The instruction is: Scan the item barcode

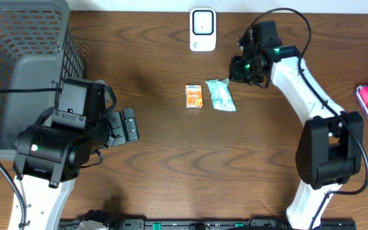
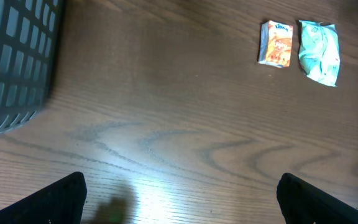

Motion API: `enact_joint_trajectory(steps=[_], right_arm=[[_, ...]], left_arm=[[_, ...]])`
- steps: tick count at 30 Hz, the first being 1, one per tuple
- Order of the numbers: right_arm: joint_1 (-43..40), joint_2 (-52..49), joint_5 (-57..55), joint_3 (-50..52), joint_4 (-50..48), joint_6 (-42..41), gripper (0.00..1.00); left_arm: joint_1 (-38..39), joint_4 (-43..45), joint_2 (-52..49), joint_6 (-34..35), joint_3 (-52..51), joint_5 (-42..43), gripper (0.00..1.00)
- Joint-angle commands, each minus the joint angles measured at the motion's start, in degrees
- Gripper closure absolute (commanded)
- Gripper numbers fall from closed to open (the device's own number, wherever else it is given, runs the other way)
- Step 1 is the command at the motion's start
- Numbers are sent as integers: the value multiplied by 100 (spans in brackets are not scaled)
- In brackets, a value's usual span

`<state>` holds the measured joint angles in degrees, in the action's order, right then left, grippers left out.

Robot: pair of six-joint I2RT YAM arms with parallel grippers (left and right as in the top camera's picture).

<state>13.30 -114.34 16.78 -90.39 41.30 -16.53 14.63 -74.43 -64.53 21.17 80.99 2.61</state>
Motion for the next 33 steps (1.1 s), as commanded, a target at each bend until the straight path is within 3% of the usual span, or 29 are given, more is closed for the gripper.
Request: enact_joint_trajectory(steps=[1, 6, 11, 15, 23, 33], right_arm=[[293, -101, -435, -13, 63, -81, 99], [638, -247, -1429, 210, 157, -404, 99], [782, -461, -1628, 654, -125, -470, 99], [844, -625, -1574, 970, -391, -470, 99], [876, -339, -855, 754, 33, -461, 99], [850, 216, -2396, 428, -573, -400, 96]], left_arm=[[-22, -11, -20, 35, 22, -74, 2], [-22, -11, -20, 35, 22, -72, 2], [-22, -13, -20, 35, 22, -74, 2], [-22, -11, -20, 35, 22, -74, 2], [-22, -11, -20, 33, 22, -74, 2], [-22, -11, -20, 35, 22, -74, 2]])
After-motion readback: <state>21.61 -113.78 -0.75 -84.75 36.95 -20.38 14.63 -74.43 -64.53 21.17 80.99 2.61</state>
